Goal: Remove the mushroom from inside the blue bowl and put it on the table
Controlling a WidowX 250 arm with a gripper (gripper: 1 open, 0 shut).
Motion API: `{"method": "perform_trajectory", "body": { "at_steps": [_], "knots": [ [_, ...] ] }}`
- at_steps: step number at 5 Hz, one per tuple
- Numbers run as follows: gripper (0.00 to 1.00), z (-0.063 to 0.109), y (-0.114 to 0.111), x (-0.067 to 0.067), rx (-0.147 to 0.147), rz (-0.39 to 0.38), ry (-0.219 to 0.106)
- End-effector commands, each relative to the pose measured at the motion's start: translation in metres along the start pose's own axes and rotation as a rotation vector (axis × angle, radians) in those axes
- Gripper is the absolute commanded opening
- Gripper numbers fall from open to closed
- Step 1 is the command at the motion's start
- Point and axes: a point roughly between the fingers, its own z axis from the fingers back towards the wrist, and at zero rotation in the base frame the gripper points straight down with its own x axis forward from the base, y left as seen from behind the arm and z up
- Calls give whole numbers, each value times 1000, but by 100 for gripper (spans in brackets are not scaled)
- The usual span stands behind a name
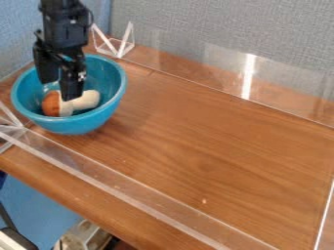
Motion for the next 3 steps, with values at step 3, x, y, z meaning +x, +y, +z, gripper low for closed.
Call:
{"method": "perform_trajectory", "body": {
  "at_steps": [3],
  "knots": [
    [100,0,0,21,43,-111,-18]
  ]
}}
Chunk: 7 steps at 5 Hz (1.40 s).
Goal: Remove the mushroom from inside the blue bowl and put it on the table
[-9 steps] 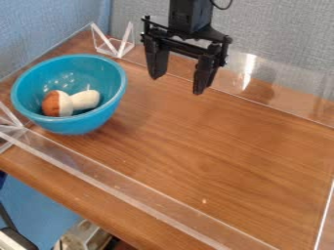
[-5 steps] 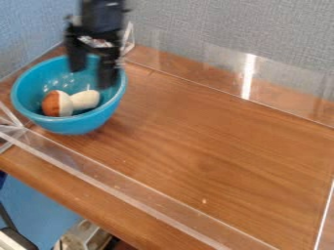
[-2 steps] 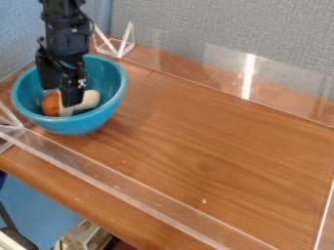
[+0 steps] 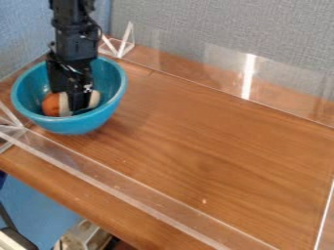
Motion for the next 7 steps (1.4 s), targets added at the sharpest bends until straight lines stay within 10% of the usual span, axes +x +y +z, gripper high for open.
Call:
{"method": "perform_trajectory", "body": {
  "at_steps": [1,5,6,7],
  "knots": [
    [100,21,11,3,63,-37,-39],
    [100,20,24,-6,84,-31,-35],
    [0,18,35,-4,85,-18,-34],
    [100,20,42,-4,89,-7,-37]
  ]
}}
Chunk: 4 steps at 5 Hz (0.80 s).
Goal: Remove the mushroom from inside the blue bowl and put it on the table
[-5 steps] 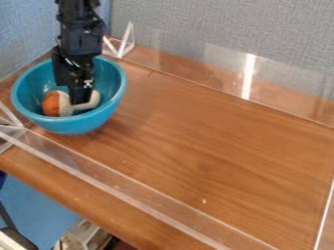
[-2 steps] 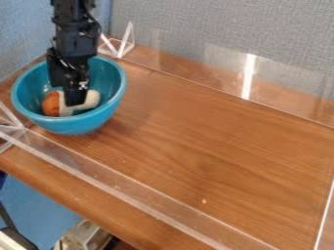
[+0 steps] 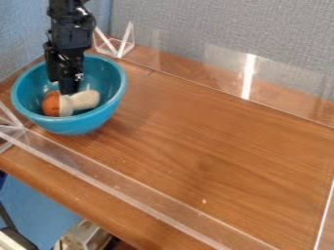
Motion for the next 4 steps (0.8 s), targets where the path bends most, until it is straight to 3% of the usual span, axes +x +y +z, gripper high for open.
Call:
{"method": "perform_trajectory", "body": {
  "at_steps": [1,4],
  "knots": [
    [100,21,5,-4,50,-6,-46],
    [100,37,-12,-2,79,-168,-79]
  ]
}}
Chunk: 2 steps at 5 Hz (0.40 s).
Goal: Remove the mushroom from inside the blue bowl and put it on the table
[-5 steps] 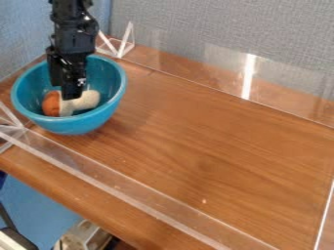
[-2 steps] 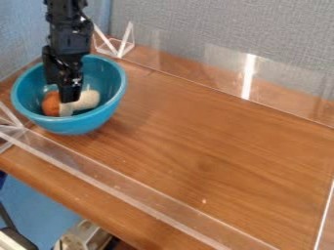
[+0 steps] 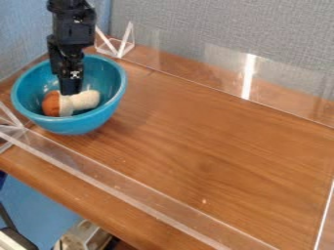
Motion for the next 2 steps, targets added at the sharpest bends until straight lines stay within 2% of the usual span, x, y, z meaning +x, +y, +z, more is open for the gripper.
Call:
{"method": "perform_trajectory", "body": {
  "at_steps": [1,2],
  "knots": [
    [100,19,0,-5,54,35,-26],
    [0,9,-6,-5,52,39,-21]
  ]
}}
